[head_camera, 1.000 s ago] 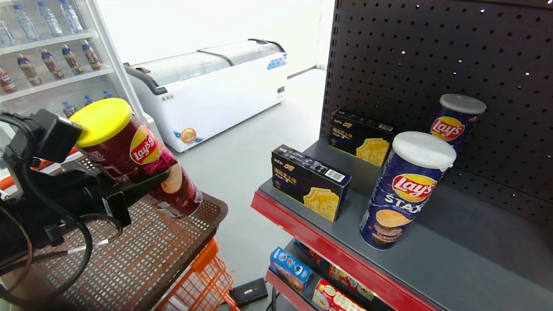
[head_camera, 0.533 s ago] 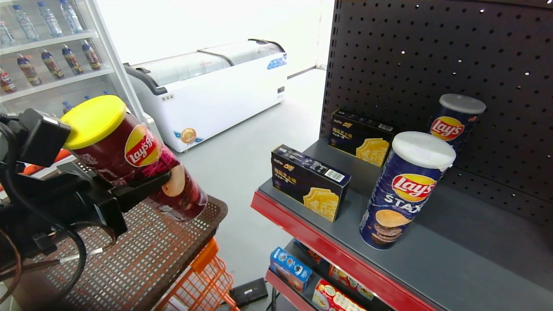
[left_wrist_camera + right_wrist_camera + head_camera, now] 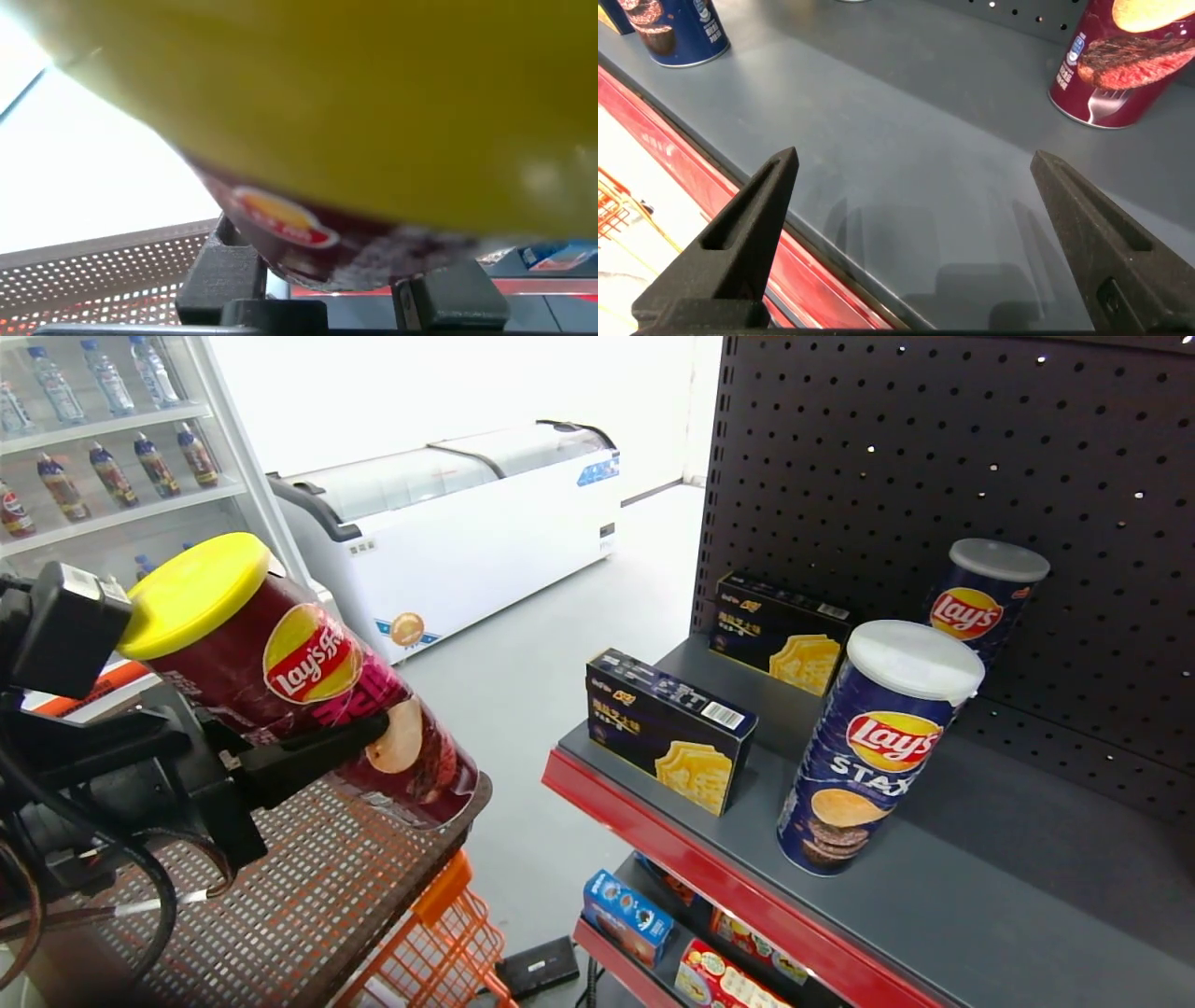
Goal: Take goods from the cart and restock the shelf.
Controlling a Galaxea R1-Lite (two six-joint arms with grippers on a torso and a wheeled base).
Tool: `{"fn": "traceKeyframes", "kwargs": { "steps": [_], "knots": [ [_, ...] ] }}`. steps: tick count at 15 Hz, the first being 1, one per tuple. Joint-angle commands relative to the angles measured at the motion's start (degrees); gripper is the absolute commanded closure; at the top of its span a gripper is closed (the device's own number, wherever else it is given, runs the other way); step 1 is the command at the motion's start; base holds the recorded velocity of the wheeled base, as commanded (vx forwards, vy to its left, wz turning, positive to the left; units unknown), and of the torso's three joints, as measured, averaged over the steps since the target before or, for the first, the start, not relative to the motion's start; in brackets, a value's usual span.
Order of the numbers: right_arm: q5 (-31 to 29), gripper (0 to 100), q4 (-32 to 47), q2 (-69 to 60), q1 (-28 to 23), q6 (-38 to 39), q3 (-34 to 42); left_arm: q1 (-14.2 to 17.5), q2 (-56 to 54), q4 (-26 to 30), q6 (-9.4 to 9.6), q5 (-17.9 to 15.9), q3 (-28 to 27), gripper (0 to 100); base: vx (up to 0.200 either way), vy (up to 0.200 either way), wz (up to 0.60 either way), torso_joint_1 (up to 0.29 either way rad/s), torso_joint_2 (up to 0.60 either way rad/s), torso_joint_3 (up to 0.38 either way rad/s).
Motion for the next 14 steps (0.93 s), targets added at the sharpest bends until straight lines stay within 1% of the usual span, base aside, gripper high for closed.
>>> {"fn": "traceKeyframes", "kwargs": {
  "steps": [1,2,3,4,6,11,12,14],
  "knots": [
    [0.01,0,0.0,0.0,-0.01,-0.04,0.01,-0.38,-0.01,-0.01,0.02,-0.12,0.06,100,0.0,0.0,0.0,0.0,0.0,0.0],
    [0.01,0,0.0,0.0,-0.01,-0.04,0.01,-2.31,-0.01,0.08,-0.07,-0.12,0.15,100,0.0,0.0,0.0,0.0,0.0,0.0],
    [0.01,0,0.0,0.0,-0.01,-0.04,0.01,-3.1,-0.01,0.96,-0.07,-0.04,0.15,100,0.0,0.0,0.0,0.0,0.0,0.0],
    [0.01,0,0.0,0.0,-0.01,-0.04,0.01,-3.98,-0.09,2.8,-0.07,-0.04,-0.29,100,0.0,0.0,0.0,0.0,0.0,0.0],
    [0.01,0,0.0,0.0,-0.01,-0.04,0.01,-7.23,-0.53,6.23,0.02,0.05,-1.7,100,0.0,0.0,0.0,0.0,0.0,0.0],
    [0.01,0,0.0,0.0,-0.01,-0.04,0.01,-8.73,-0.97,10.54,0.11,-0.04,-4.95,100,0.0,0.0,0.0,0.0,0.0,0.0],
    [0.01,0,0.0,0.0,-0.01,-0.04,0.01,-9.69,-1.5,11.68,0.11,-0.04,-5.39,100,0.0,0.0,0.0,0.0,0.0,0.0],
    [0.01,0,0.0,0.0,0.07,-0.04,0.01,-13.12,-3.17,17.48,0.37,0.05,-6.44,100,0.0,0.0,0.0,0.0,0.0,0.0]
  ]
}}
